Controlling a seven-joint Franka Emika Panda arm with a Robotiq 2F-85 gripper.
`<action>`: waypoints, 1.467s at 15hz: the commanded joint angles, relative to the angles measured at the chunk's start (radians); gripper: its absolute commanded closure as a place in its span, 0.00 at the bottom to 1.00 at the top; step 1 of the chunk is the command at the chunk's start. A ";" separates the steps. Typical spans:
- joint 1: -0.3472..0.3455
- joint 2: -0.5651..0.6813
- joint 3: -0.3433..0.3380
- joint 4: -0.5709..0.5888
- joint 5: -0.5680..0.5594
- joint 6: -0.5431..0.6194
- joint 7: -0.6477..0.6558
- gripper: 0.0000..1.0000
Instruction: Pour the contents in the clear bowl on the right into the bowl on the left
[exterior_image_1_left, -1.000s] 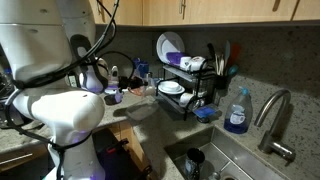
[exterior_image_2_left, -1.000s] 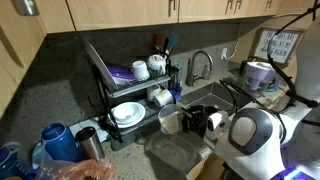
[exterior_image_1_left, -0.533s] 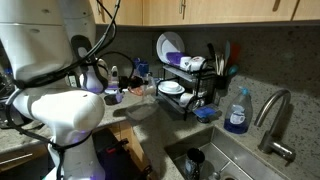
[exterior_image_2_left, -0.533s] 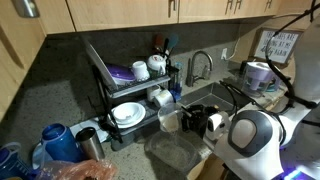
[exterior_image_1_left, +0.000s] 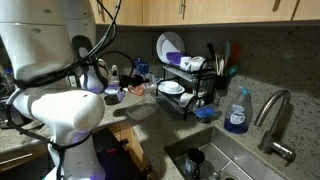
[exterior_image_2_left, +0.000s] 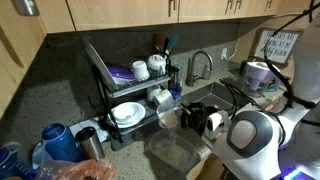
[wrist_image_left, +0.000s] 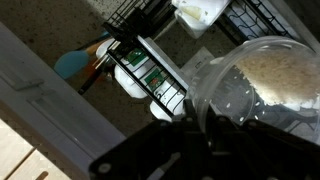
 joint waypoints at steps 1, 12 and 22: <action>0.006 0.007 0.013 0.007 -0.021 -0.062 0.031 0.97; 0.012 0.026 0.024 0.010 -0.035 -0.146 0.048 0.97; 0.015 0.056 0.027 0.015 -0.061 -0.213 0.071 0.97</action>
